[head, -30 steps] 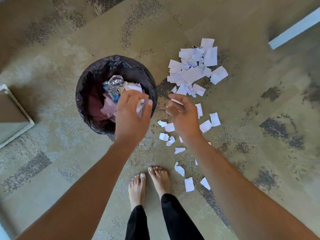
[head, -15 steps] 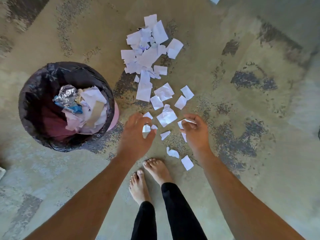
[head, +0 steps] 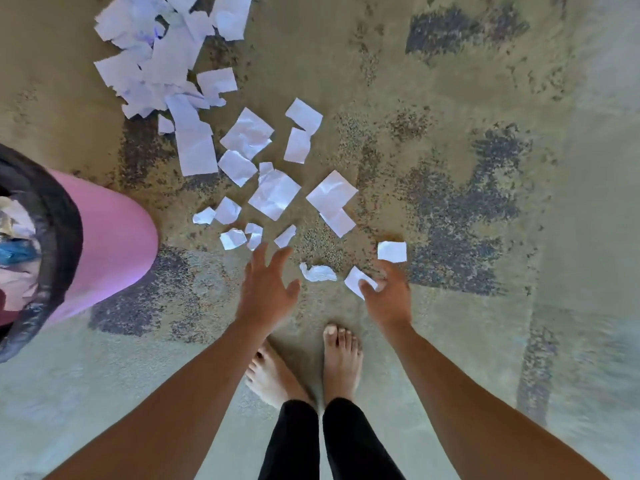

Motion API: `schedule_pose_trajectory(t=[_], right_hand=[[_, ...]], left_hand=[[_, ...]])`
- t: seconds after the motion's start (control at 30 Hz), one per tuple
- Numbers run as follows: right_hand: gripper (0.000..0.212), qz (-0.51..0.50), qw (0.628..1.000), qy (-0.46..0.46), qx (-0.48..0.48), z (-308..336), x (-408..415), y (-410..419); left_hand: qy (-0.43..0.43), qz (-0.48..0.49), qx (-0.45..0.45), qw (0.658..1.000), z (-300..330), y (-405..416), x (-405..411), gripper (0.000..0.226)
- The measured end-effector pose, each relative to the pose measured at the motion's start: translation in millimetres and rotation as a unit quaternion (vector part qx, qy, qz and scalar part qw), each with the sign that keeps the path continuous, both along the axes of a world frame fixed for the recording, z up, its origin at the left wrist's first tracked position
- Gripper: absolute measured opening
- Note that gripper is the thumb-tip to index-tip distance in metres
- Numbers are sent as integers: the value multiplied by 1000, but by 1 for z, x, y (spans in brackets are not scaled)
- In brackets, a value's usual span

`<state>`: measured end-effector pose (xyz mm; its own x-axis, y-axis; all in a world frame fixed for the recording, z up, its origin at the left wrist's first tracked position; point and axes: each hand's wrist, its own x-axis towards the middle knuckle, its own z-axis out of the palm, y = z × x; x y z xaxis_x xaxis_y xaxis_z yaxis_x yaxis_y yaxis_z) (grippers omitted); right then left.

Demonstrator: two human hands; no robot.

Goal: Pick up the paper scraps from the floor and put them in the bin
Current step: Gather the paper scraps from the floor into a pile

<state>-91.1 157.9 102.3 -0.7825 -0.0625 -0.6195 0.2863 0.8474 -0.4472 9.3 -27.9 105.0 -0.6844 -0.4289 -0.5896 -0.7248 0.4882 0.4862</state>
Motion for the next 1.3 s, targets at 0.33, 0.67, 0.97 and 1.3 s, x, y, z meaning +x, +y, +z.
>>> schedule_pose_trajectory(t=[0.33,0.67,0.97,1.3], right_hand=[[70,251,963,45,85,-101,5,26],[49,229,972,42,38,-93,-4,27],[80,170,985,-4,27,-74,-64,48],[33,260,955,103,103,-102,-84,59]], left_hand=[[-23,-64,-139,988,-97,0,-43,58],[102,-32,-119,987,-126,-24,-39,29],[201,-220,-85,951,-106,3,-93,33],[74,-345,-167,921,-130,-3,-129,64]])
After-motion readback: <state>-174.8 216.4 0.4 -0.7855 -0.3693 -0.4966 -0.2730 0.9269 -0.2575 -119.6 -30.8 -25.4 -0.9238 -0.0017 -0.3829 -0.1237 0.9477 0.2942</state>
